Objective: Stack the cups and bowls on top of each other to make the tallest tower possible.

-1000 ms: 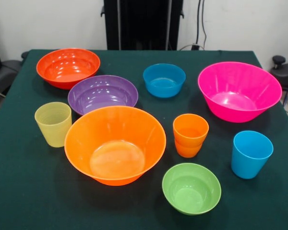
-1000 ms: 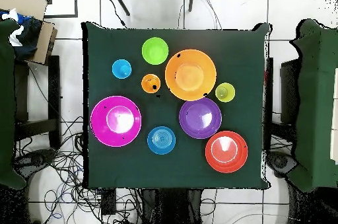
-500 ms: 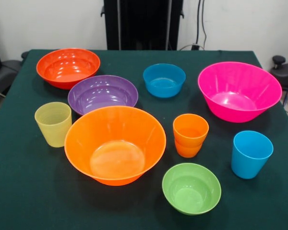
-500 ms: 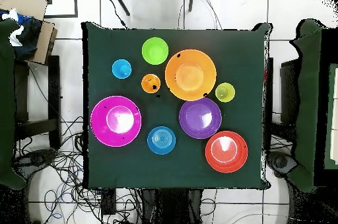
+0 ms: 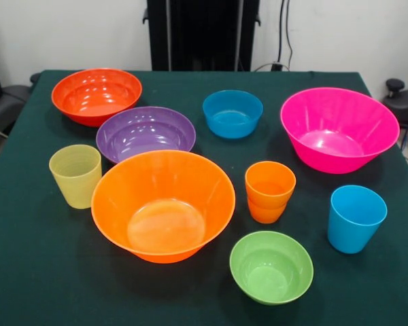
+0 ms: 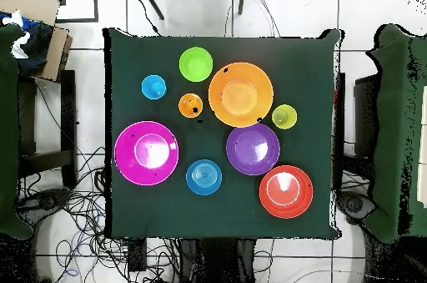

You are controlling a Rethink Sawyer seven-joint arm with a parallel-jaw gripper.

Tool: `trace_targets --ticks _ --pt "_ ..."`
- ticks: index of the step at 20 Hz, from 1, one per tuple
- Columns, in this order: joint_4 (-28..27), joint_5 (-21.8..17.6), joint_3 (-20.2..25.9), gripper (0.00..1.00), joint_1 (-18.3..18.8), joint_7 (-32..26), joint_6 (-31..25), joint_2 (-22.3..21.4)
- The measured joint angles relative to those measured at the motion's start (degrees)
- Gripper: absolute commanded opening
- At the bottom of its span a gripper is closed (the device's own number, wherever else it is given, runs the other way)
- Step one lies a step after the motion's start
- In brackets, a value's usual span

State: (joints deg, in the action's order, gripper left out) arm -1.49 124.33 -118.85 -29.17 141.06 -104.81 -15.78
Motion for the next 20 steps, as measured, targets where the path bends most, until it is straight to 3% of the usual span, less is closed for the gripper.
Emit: trace_targets --ticks 4,7,14,20 --pt "2.83 12.35 -11.93 0.00 1.73 -2.55 -0.01 -1.23" --pt "4.31 18.07 -18.33 0.00 2.40 -2.58 -0.02 -1.69" --pt "6.69 28.40 -30.03 0.00 3.34 -2.58 -0.02 -1.96" --pt "7.36 33.13 -35.23 0.00 3.86 -2.58 -0.02 -1.93"
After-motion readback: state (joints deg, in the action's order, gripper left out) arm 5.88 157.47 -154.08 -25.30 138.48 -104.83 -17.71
